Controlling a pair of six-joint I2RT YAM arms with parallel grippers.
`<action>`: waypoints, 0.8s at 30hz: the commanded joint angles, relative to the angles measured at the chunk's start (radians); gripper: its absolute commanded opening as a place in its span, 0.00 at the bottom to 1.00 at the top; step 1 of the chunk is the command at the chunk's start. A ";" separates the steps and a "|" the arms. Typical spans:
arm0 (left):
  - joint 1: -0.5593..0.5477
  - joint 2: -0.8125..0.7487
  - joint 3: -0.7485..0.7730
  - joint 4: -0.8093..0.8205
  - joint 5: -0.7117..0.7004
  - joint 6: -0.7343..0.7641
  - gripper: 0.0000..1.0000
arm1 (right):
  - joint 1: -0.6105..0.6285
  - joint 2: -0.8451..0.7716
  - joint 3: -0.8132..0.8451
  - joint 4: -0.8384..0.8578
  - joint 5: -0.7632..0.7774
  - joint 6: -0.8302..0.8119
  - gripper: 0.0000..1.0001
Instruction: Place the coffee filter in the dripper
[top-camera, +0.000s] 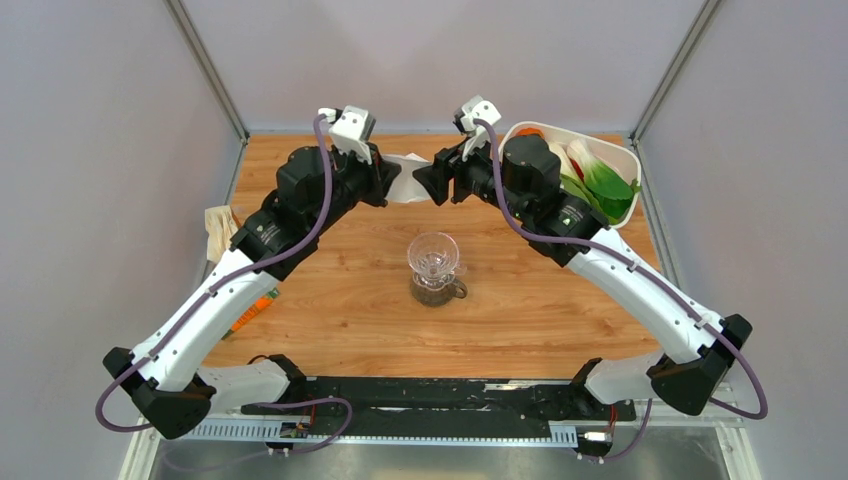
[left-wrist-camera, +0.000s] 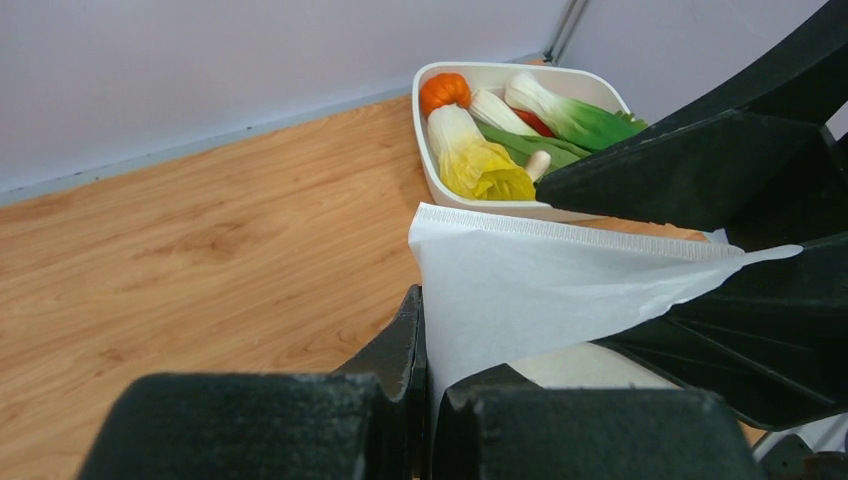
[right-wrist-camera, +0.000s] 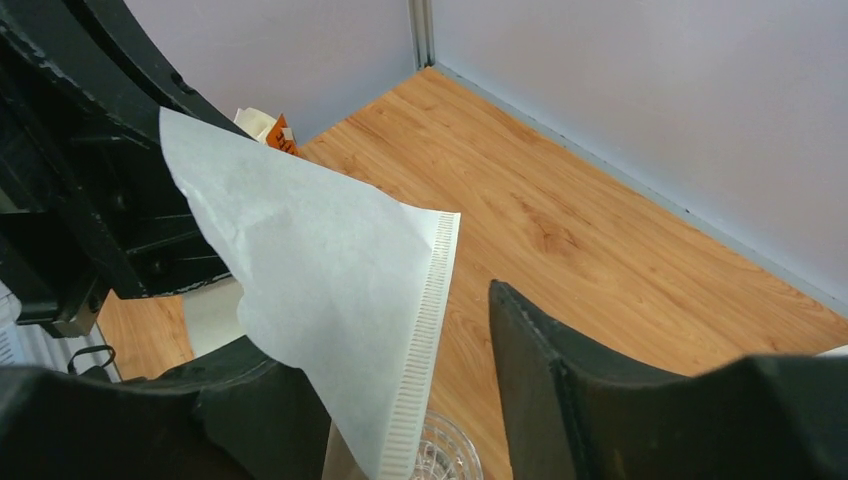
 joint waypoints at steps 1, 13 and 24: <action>-0.025 0.004 0.010 0.036 -0.030 0.024 0.00 | -0.003 0.008 0.005 0.033 0.020 0.015 0.52; -0.075 0.030 0.023 0.039 -0.127 0.072 0.00 | -0.001 0.021 0.020 0.017 0.035 0.046 0.40; -0.084 0.044 0.042 0.042 -0.130 0.068 0.02 | -0.002 0.029 0.017 0.017 0.035 0.055 0.13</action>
